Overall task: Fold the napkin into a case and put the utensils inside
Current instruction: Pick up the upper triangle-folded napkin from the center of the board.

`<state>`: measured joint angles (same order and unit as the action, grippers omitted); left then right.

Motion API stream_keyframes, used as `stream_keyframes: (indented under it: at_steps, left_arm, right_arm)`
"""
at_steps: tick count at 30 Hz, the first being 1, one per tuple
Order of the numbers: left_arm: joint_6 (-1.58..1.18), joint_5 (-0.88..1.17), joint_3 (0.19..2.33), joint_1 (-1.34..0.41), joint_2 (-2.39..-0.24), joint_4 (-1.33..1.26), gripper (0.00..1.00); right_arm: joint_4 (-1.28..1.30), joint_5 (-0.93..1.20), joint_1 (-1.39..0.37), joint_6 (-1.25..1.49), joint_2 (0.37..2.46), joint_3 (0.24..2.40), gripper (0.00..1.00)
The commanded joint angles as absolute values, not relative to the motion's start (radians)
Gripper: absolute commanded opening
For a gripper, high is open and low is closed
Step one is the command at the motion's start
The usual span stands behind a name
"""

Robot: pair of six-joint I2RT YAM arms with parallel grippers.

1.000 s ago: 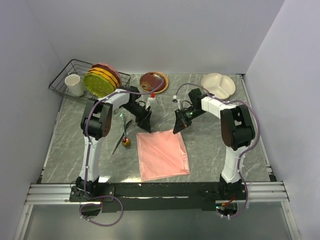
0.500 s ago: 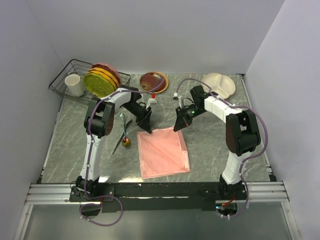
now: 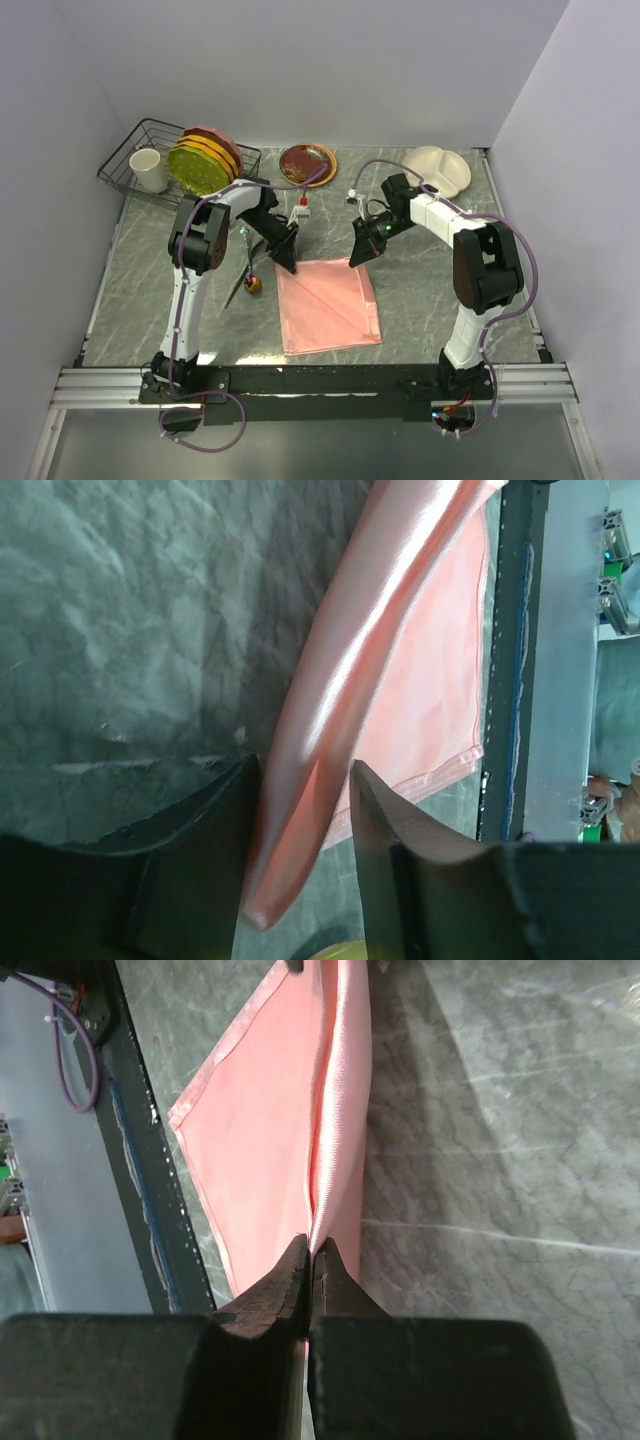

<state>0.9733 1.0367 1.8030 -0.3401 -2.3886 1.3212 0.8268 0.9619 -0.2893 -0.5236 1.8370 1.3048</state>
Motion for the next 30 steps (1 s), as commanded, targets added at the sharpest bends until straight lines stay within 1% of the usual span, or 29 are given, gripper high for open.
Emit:
stream_keyframes:
  at_steps: [1, 3, 5, 9, 12, 13, 15, 16, 17, 20, 24, 28, 29, 30]
  left_arm:
    - [1.058, 1.040, 1.795, -0.318, -2.390, 1.365, 0.46]
    - [1.060, 1.035, 1.790, -0.307, -2.388, 1.368, 0.45]
    - [1.066, 1.029, 1.783, -0.301, -2.387, 1.368, 0.41]
    - [1.068, 1.037, 1.769, -0.295, -2.391, 1.367, 0.37]
    - [1.068, 1.046, 1.761, -0.295, -2.388, 1.367, 0.28]
    - [1.069, 1.046, 1.759, -0.293, -2.385, 1.365, 0.20]
    - [1.066, 1.052, 1.763, -0.291, -2.373, 1.365, 0.12]
    - [1.065, 1.052, 1.766, -0.290, -2.369, 1.367, 0.05]
    - [1.048, 1.054, 1.767, -0.288, -2.362, 1.362, 0.02]
    - [0.985, 1.054, 1.787, -0.279, -2.321, 1.327, 0.01]
    - [0.846, 1.031, 1.786, -0.272, -2.183, 1.205, 0.01]
    - [0.650, 0.927, 1.783, -0.272, -2.037, 1.010, 0.01]
    - [0.622, 0.864, 1.781, -0.272, -2.008, 0.903, 0.01]
    - [0.594, 0.827, 1.779, -0.272, -1.956, 0.853, 0.01]
  right_arm:
    - [0.874, 0.985, -0.273, -0.569, 1.776, 1.299, 0.00]
    - [0.887, 0.983, -0.268, -0.578, 1.778, 1.301, 0.00]
    - [0.888, 0.985, -0.267, -0.581, 1.778, 1.301, 0.00]
    - [0.888, 0.989, -0.264, -0.578, 1.787, 1.302, 0.00]
    - [0.887, 0.986, -0.264, -0.577, 1.790, 1.304, 0.00]
    - [0.885, 0.985, -0.264, -0.578, 1.790, 1.302, 0.00]
    - [0.887, 0.974, -0.261, -0.580, 1.790, 1.301, 0.00]
    - [0.887, 0.971, -0.258, -0.580, 1.789, 1.302, 0.00]
    - [0.884, 0.968, -0.253, -0.578, 1.787, 1.301, 0.00]
    - [0.877, 0.940, -0.242, -0.571, 1.769, 1.307, 0.00]
    - [0.842, 0.870, -0.222, -0.572, 1.677, 1.316, 0.00]
    - [0.737, 0.754, -0.200, -0.581, 1.565, 1.315, 0.00]
    - [0.698, 0.732, -0.190, -0.581, 1.543, 1.310, 0.00]
    - [0.610, 0.715, -0.183, -0.584, 1.499, 1.295, 0.00]
